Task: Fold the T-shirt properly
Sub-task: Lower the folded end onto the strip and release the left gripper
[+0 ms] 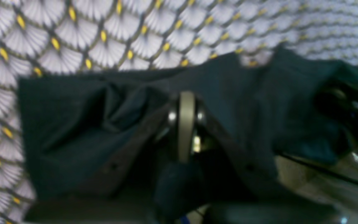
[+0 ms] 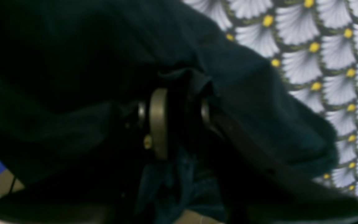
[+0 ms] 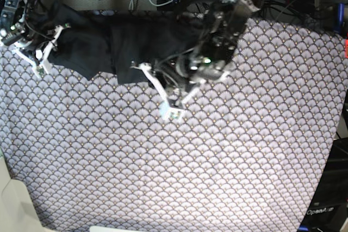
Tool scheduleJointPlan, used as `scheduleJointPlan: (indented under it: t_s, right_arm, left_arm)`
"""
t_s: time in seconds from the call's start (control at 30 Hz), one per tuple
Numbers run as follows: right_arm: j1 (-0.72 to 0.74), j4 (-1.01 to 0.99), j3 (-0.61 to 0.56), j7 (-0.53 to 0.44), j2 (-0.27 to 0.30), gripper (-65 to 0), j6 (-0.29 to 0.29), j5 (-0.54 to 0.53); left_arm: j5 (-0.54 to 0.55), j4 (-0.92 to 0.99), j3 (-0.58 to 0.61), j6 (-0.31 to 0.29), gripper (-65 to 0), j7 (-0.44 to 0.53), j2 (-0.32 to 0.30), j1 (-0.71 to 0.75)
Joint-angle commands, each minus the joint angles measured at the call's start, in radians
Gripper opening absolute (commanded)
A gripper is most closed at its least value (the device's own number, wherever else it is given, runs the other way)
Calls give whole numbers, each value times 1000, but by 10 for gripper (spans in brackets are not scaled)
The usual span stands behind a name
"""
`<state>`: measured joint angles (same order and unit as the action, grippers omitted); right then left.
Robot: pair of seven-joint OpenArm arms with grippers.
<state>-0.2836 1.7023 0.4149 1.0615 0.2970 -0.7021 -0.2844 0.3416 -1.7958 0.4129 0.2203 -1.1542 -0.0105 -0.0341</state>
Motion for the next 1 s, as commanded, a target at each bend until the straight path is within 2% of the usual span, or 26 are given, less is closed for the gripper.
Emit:
scheduleJointPlan:
  t_s: [0.0, 0.3, 0.53, 0.67, 0.9, 0.97]
  right_arm:
    - [7, 29, 9, -13, 21, -499, 4, -5]
    - [-42, 189, 9, -5, 52, -496, 4, -5]
    - [-49, 193, 11, -5, 54, -495, 4, -3]
    - [-58, 193, 9, -5, 54, -495, 4, 6]
    - [-50, 195, 5, -5, -2, -498, 4, 247]
    - [-56, 195, 2, -5, -3, -495, 4, 271]
  left_arm:
    - [-9, -22, -4, 4, -650, 10, -3, -8]
    - [-14, 64, -7, 4, -650, 1, -98, 23]
    - [-8, 124, -133, 1, -650, 1, -93, 38]
    - [-9, 141, -141, 0, -650, 10, -96, 46]
    - [-9, 143, -139, 0, -650, 35, -96, 56]
    - [-9, 143, -138, -2, -650, 35, -98, 58]
